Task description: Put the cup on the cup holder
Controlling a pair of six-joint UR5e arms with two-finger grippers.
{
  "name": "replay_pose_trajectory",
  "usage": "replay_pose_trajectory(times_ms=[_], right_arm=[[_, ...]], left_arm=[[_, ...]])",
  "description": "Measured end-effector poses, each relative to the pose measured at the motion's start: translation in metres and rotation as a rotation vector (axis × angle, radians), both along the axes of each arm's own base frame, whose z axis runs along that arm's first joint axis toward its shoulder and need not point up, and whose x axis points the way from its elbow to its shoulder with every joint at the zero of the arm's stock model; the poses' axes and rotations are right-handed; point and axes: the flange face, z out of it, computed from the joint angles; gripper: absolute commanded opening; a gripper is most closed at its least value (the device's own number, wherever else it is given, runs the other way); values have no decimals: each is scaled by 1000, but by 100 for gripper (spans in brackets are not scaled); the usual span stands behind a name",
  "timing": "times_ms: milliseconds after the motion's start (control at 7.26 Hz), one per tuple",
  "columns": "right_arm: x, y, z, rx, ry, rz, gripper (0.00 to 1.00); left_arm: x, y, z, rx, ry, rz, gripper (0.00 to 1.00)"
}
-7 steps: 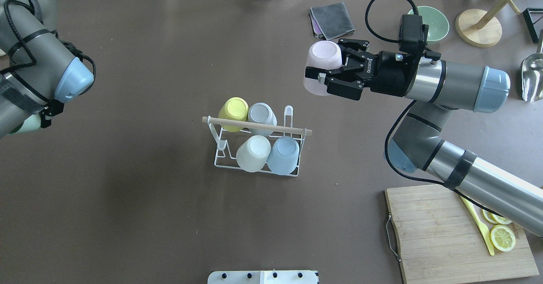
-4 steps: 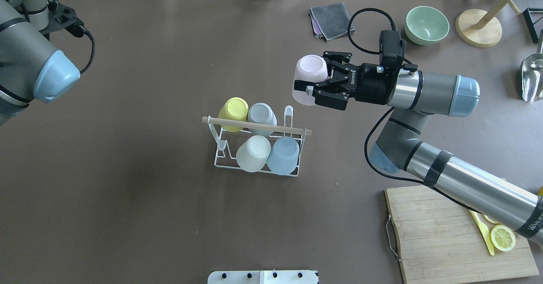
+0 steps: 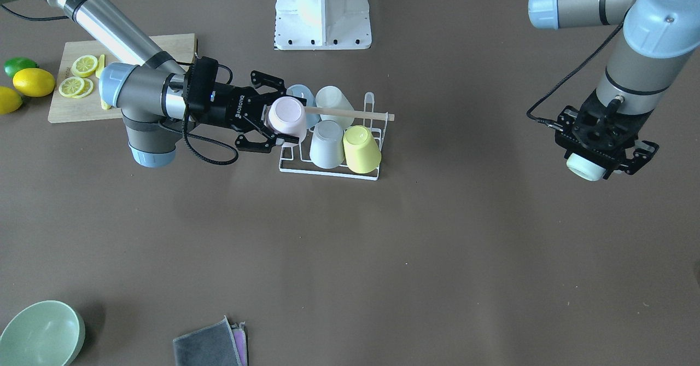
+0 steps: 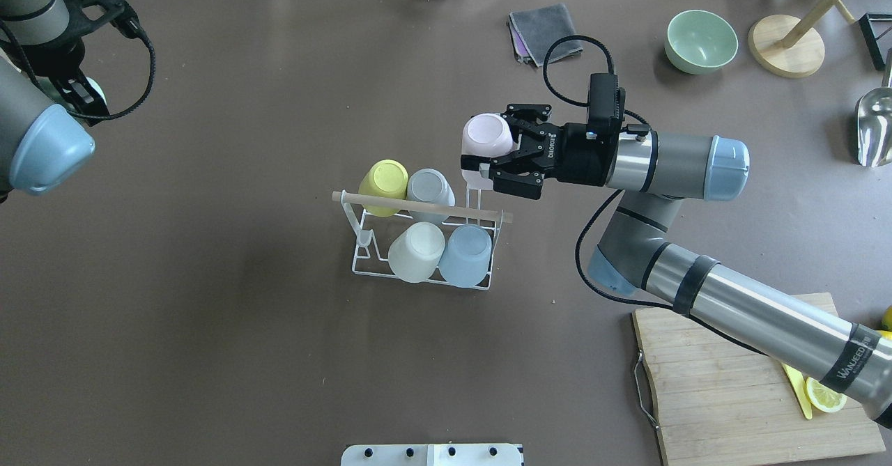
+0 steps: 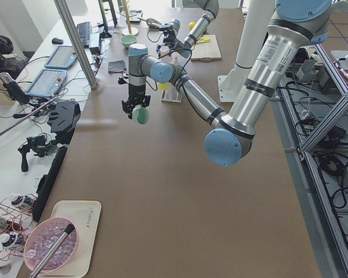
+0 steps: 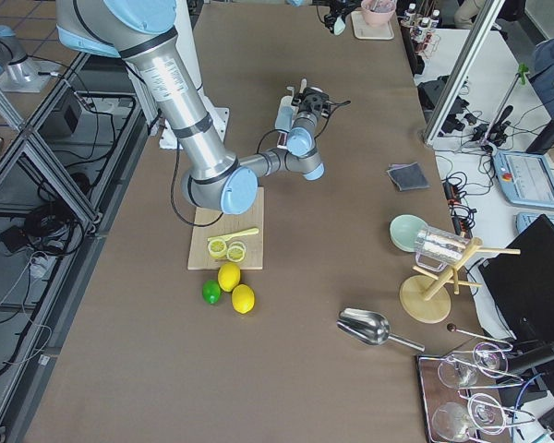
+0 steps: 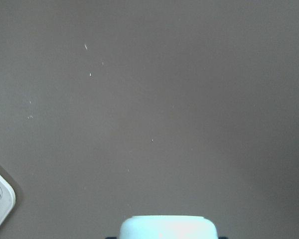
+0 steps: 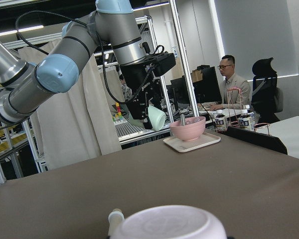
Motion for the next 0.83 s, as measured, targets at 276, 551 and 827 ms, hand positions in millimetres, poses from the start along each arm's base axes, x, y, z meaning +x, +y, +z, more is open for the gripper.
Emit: replay_pose_trajectory(times_ms=[276,551,827], right_arm=[[-6,0,0,10,16,7,0],[-9,-1,-1,17,30,16,0],[-12,-4,2,24,45,26,0]], left_arm=[[6,3,-15,110,165,-45,0],[11,3,-22,219,343,-117,0],[12,14,-39,333,565,-169,0]])
